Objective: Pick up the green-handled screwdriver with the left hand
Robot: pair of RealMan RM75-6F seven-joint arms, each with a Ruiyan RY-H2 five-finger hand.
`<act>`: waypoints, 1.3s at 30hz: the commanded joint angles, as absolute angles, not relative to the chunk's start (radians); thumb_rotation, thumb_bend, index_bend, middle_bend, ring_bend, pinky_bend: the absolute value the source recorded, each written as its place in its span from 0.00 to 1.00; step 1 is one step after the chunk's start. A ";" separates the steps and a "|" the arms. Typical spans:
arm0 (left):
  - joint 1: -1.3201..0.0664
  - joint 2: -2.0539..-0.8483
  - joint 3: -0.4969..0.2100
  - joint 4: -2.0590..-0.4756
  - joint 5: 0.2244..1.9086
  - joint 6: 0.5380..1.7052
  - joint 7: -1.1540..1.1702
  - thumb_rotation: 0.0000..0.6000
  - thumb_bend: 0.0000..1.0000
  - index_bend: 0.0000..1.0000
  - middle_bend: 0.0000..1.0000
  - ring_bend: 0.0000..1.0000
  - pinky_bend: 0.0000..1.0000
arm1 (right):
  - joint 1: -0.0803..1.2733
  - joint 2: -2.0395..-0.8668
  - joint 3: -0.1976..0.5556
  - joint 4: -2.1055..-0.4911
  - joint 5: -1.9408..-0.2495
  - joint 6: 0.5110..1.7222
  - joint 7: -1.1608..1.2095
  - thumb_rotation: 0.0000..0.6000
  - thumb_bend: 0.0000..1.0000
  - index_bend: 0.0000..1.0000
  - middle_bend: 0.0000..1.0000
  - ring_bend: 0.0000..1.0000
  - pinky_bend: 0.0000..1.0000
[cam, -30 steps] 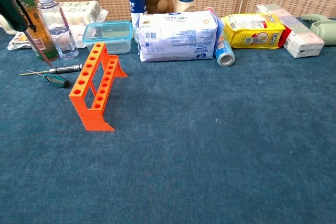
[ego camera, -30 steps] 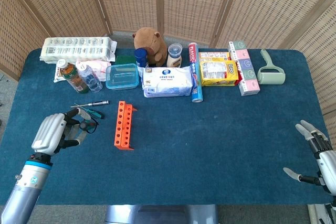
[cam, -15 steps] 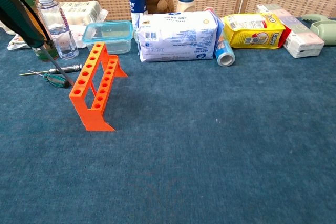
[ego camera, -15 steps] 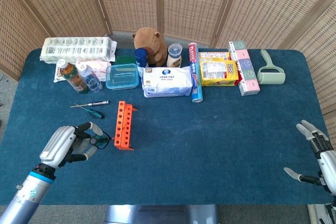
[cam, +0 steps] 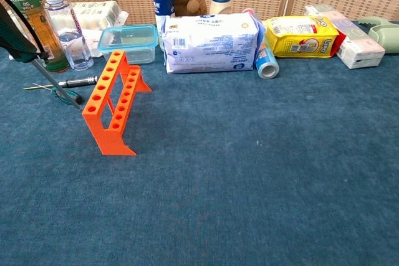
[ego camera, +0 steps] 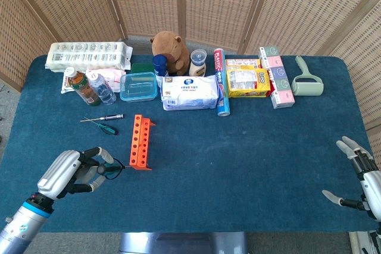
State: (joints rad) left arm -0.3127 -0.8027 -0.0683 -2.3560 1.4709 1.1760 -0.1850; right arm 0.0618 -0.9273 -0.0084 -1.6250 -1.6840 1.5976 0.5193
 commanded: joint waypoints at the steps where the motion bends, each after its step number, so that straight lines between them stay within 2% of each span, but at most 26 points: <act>1: -0.316 -0.807 -0.072 -2.356 1.457 1.177 -0.179 1.00 0.52 0.51 0.87 0.92 0.96 | 0.062 -0.927 -0.008 -1.625 -1.684 1.598 0.520 1.00 0.00 0.00 0.03 0.00 0.00; 19: -0.382 -0.890 -0.127 -2.356 1.267 1.162 -0.088 1.00 0.52 0.51 0.87 0.92 0.96 | 0.063 -0.923 -0.007 -1.621 -1.678 1.594 0.536 1.00 0.00 0.00 0.03 0.00 0.00; 39: -0.402 -0.910 -0.134 -2.356 1.229 1.155 -0.067 1.00 0.52 0.51 0.88 0.92 0.96 | 0.062 -0.922 -0.006 -1.619 -1.679 1.598 0.544 1.00 0.00 0.00 0.03 0.00 0.00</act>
State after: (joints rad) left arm -0.4015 -0.9099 -0.1337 -2.3560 1.2294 1.1545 -0.0671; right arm 0.0618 -0.9216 -0.0056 -1.6193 -1.6786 1.5980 0.5440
